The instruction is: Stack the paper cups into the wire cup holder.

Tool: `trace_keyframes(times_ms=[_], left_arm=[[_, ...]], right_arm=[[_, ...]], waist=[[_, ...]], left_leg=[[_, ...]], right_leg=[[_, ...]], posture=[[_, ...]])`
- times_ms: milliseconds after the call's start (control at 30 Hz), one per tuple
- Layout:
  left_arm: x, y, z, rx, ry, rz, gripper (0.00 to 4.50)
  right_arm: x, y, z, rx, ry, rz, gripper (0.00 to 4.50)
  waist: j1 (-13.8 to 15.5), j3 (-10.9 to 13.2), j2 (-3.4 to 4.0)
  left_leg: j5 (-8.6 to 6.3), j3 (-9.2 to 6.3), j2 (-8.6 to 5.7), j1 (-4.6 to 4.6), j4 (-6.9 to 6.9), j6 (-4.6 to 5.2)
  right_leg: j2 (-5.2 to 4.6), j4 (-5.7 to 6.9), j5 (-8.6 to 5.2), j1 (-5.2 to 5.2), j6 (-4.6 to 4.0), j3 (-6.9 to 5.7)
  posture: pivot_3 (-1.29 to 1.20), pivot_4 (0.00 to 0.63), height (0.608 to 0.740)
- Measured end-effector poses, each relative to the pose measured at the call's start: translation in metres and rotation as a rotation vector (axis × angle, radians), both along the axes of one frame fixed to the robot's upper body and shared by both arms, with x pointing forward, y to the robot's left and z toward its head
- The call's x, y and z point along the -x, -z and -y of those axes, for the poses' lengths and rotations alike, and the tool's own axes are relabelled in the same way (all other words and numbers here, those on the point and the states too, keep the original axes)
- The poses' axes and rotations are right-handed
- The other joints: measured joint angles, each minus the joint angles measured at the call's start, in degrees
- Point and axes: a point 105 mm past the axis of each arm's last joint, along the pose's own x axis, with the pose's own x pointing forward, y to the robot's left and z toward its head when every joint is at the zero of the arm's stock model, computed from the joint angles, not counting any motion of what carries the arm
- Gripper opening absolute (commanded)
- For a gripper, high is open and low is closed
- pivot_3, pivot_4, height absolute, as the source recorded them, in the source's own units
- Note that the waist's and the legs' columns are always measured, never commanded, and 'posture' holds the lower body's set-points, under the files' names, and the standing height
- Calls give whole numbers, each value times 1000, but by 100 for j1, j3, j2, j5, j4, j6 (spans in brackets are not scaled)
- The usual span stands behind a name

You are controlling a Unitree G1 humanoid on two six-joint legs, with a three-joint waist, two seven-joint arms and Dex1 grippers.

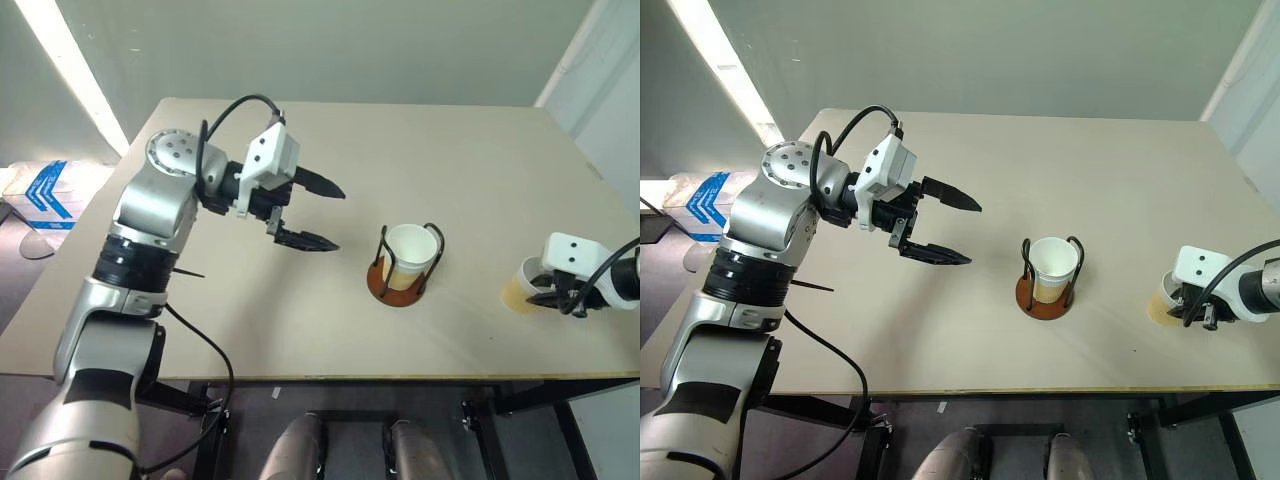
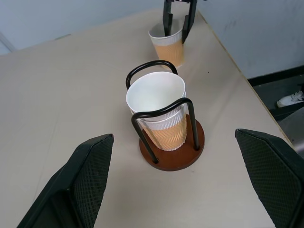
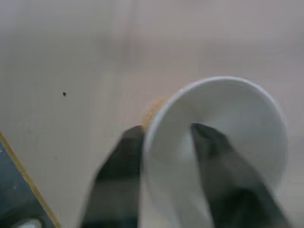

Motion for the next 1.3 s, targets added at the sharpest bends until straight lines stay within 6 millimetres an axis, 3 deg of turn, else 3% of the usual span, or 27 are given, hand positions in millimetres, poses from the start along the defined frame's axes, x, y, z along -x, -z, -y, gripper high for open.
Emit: trace_keyframes(times_ms=[67, 233, 333, 433, 600, 700, 800, 933, 1300], left_arm=[[0, 2, -1, 1, -5, -7, 4500], [-1, 7, -4, -5, -15, -20, 4500], [1, 15, -11, -17, -18, -48, 4500], [10, 23, -17, -25, -2, -83, 4500], [17, 21, -13, -25, 29, -82, 4500], [17, 19, -10, -21, 33, -83, 4500], [17, 14, -7, -17, 31, -77, 4500], [16, 7, -3, -15, 39, -57, 4500], [16, 9, -6, -23, 23, -60, 4500]], right_arm=[[1, 1, -4, -1, -19, -5, 68], [9, 3, -14, -7, -62, -26, 26], [16, -6, -20, -13, -99, -30, 26], [14, -42, -34, -21, -168, 53, 26], [20, -127, -95, -30, -432, 308, 26], [24, -145, -131, -43, -587, 352, 26], [21, -137, -158, -43, -700, 297, 26], [14, -121, -170, -24, -749, 220, 26], [-4, -98, -153, 65, -730, 164, 26]], waist=[[-1, 0, 0], [-1, 0, 0], [-6, 2, 3], [-30, 2, 4], [-81, 2, 3], [-98, 1, -2], [-92, 1, -2], [-63, 1, -2], [-67, 2, -2]], left_leg=[[-2, 0, 0, 0, -2, -3], [-9, -4, 1, 1, -5, -12], [-12, -3, 1, -1, -9, -16], [-12, -3, 1, -4, -14, -18], [-4, -10, 2, 3, -43, -19], [0, -24, 3, 7, -54, -12], [25, -41, 2, -5, -61, -28], [34, -65, 1, -16, -67, -43], [44, -78, 1, -14, -81, -61]], right_leg=[[0, 0, 0, -1, 0, 0], [1, 0, -11, -1, -18, -4], [1, 0, -29, -5, -48, -3], [3, 1, -33, -13, -56, -1], [7, 1, -37, -19, -72, -4], [7, 1, -35, -21, -84, -14], [3, 3, -35, -33, -94, -37], [-1, 6, -34, -35, -104, -59], [-1, 11, -34, -37, -102, -66]], posture=[[0, 150, 740], [0, 150, 740], [0, 150, 740], [0, 150, 740], [0, 150, 740], [0, 150, 740], [0, 150, 740], [0, 150, 740], [0, 150, 740]])
